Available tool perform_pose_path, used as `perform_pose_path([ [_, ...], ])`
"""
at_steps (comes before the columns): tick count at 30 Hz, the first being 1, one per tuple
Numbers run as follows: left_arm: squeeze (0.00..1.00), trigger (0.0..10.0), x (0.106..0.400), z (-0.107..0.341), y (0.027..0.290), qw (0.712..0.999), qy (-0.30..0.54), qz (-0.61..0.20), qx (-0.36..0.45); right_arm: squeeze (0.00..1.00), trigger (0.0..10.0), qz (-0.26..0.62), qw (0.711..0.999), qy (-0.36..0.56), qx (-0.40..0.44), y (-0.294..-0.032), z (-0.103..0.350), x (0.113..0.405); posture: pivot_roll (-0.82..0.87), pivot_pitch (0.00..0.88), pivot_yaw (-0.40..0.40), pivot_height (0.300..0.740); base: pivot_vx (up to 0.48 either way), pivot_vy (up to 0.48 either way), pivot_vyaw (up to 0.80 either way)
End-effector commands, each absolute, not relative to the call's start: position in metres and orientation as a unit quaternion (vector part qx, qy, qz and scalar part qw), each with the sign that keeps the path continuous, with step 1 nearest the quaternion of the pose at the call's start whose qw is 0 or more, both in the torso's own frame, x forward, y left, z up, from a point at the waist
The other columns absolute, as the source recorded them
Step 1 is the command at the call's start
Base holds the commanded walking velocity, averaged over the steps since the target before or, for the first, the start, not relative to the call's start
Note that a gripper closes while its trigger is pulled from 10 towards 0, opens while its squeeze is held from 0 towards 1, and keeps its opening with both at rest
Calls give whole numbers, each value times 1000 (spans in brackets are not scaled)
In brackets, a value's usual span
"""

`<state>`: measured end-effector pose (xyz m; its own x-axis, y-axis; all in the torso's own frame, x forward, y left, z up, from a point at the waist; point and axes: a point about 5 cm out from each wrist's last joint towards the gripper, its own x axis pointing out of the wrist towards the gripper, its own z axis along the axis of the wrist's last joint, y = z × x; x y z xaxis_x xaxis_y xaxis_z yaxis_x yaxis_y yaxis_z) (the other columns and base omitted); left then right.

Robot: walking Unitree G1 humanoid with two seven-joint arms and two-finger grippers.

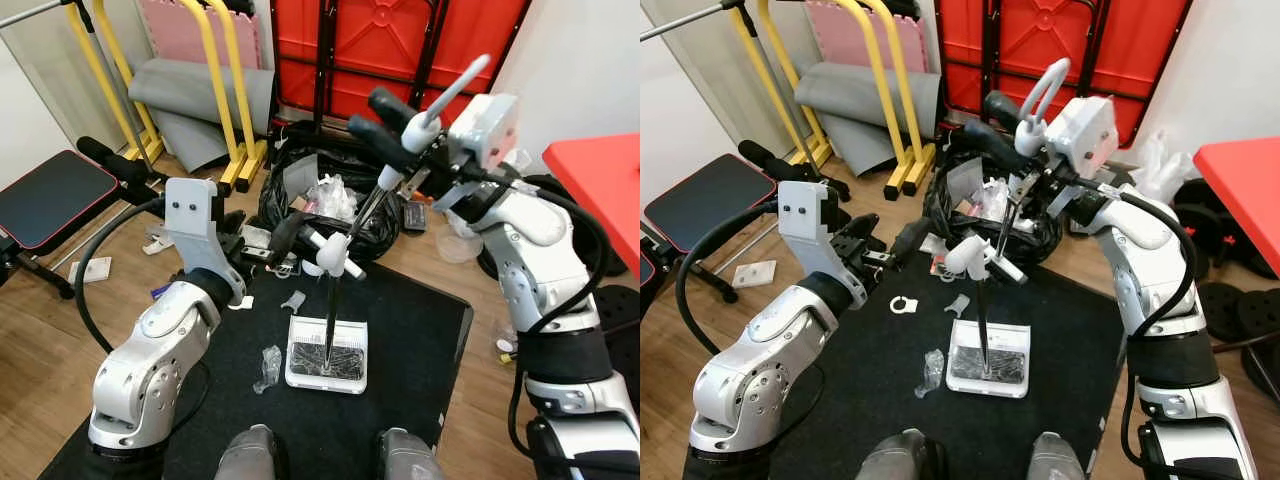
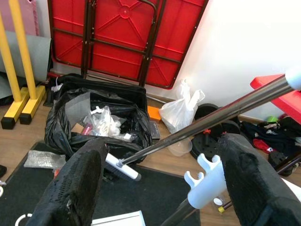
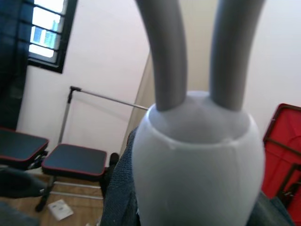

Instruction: Sweep floor

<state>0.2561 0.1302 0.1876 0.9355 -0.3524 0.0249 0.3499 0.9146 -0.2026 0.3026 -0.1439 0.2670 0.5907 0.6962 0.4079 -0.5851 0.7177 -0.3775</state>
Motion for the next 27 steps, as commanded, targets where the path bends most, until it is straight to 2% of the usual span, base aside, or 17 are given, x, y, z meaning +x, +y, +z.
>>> perform_pose_path([
  [1, 0, 10000, 254, 187, 129, 978, 13, -187, -91, 0, 10000, 352, 870, -329, -109, -143, 285, 299, 96, 154, -20, 740, 0, 0, 0],
  [8, 0, 10000, 248, 195, 134, 980, 3, -182, -81, 0, 10000, 392, 860, -326, -19, -148, 278, 305, 129, 203, -8, 740, 0, 0, 0],
  [10, 0, 10000, 247, 196, 135, 980, 3, -181, -80, 0, 10000, 392, 862, -320, -16, -148, 277, 307, 129, 203, -8, 740, 0, 0, 0],
  [15, 0, 10000, 240, 203, 143, 985, -6, -158, -74, 0, 10000, 416, 843, -340, 11, -147, 282, 307, 160, 264, -2, 740, 0, 0, 0],
  [20, 0, 10000, 234, 208, 147, 986, -10, -149, -72, 0, 10000, 422, 834, -354, 21, -148, 285, 310, 175, 284, 2, 740, 0, 0, 0],
  [27, 0, 10000, 215, 215, 156, 987, -4, -137, -81, 0, 10000, 422, 817, -388, 54, -149, 294, 318, 250, 365, 17, 740, 0, 0, 0],
])
